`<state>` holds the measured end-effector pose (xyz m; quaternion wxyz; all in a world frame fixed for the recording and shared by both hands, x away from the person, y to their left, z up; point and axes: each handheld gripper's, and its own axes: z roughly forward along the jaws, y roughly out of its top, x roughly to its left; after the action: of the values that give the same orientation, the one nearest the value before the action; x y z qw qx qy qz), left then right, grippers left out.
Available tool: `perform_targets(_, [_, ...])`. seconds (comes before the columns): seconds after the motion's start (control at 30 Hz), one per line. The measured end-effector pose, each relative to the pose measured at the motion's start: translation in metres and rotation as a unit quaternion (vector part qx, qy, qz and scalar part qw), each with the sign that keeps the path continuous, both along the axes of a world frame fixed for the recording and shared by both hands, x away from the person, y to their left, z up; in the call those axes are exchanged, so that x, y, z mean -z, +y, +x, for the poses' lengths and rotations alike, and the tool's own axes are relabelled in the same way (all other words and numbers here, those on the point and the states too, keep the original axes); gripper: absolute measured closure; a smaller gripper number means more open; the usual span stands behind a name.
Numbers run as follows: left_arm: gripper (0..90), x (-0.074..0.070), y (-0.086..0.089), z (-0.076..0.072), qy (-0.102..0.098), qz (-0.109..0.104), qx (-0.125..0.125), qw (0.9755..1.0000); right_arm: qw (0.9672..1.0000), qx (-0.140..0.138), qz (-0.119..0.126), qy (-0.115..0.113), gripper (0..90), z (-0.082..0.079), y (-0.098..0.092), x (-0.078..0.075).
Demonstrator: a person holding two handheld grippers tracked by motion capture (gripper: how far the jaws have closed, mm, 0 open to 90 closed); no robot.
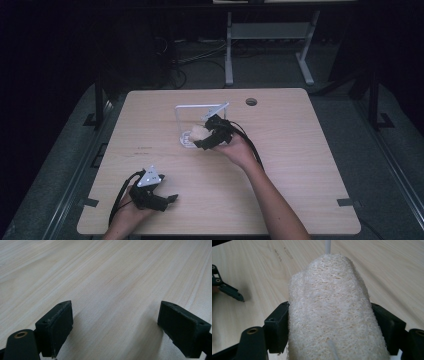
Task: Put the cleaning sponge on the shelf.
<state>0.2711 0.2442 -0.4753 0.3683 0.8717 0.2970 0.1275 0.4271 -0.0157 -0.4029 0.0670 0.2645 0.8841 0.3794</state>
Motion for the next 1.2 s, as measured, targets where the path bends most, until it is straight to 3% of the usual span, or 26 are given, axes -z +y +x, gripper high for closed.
perform_targets(0.6, [12.2,0.000,0.000,0.000,0.001,-0.002,0.000,1.0000,0.9995,0.004,-0.032,0.001,25.5,0.019,0.030,0.025])
perform_targets(0.97, [12.2,0.000,0.000,0.000,0.001,-0.002,0.000,1.0000,0.9987,0.012,-0.047,0.015,25.4,0.026,0.035,0.039])
perform_targets(1.2, [12.1,0.000,0.000,0.000,0.000,-0.002,0.000,1.0000,0.9985,0.013,-0.053,0.012,25.4,0.029,0.035,0.042])
